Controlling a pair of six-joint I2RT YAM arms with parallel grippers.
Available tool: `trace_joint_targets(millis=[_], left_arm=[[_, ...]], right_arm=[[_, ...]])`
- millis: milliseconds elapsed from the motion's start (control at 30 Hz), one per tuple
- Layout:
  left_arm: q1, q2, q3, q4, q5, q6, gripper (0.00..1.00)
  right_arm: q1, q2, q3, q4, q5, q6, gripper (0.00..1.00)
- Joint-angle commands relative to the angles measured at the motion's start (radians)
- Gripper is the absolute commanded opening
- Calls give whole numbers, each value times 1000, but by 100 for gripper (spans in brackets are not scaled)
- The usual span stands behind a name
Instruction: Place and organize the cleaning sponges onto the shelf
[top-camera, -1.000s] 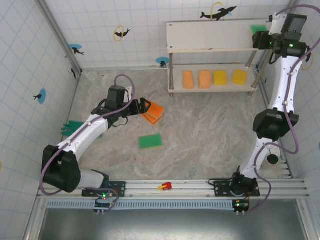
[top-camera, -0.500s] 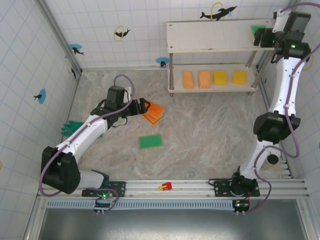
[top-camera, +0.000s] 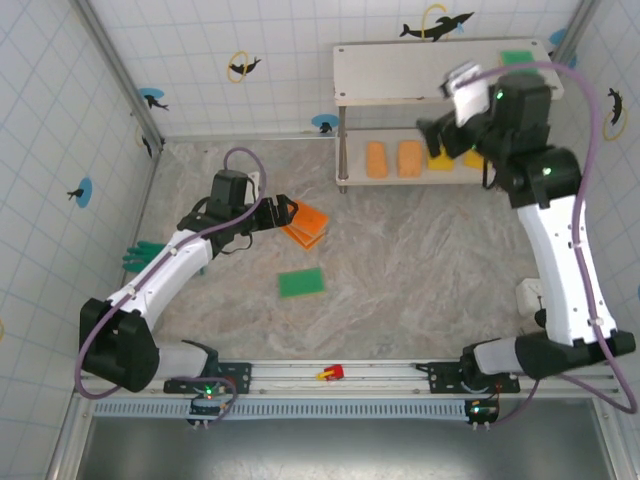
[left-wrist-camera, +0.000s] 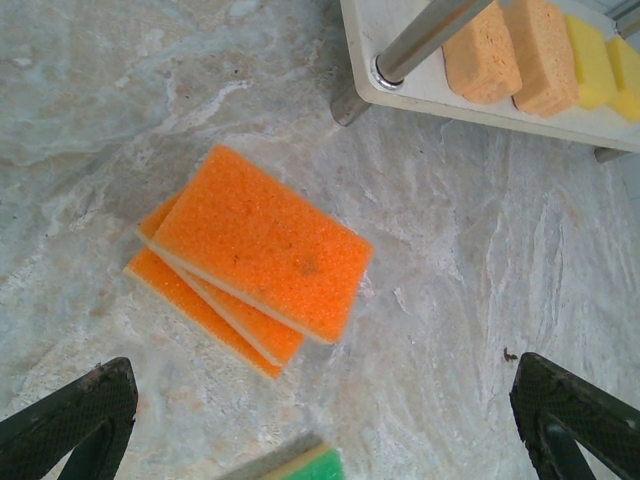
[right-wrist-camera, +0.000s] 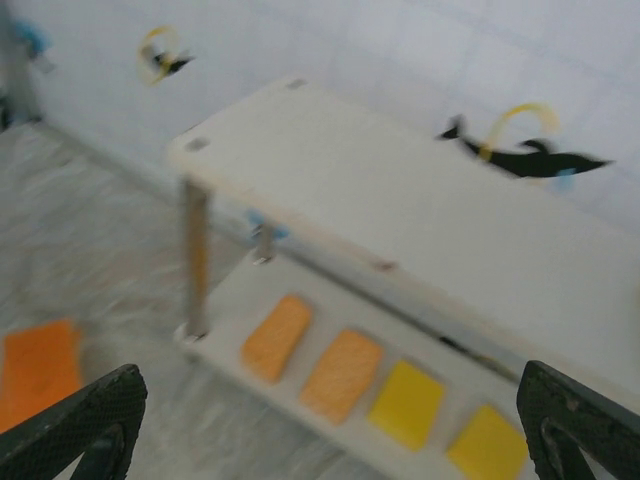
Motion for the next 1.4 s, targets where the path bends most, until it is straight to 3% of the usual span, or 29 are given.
trace_joint_targets(millis=[0,233,767,1033,1367], left_arm=[[-1,-12,13,-22,-2,-24,98],[-1,-51,-19,-52,-37,-34,98],[59,-103,-91,-99,-56,-30,97],[97,-127,-119,-113,-57,-18,97],[166,-179,-175,-114,-51,-19,97]], right_arm=[[74,-36,-187,50,-75,-44,98],[256,-71,-481,153,-105,-11,98],[502,14,-797,384,-106,-88,98],[596,105,-842,506,-87,-214,98],[687,354,-650,407,-96,-359,98]])
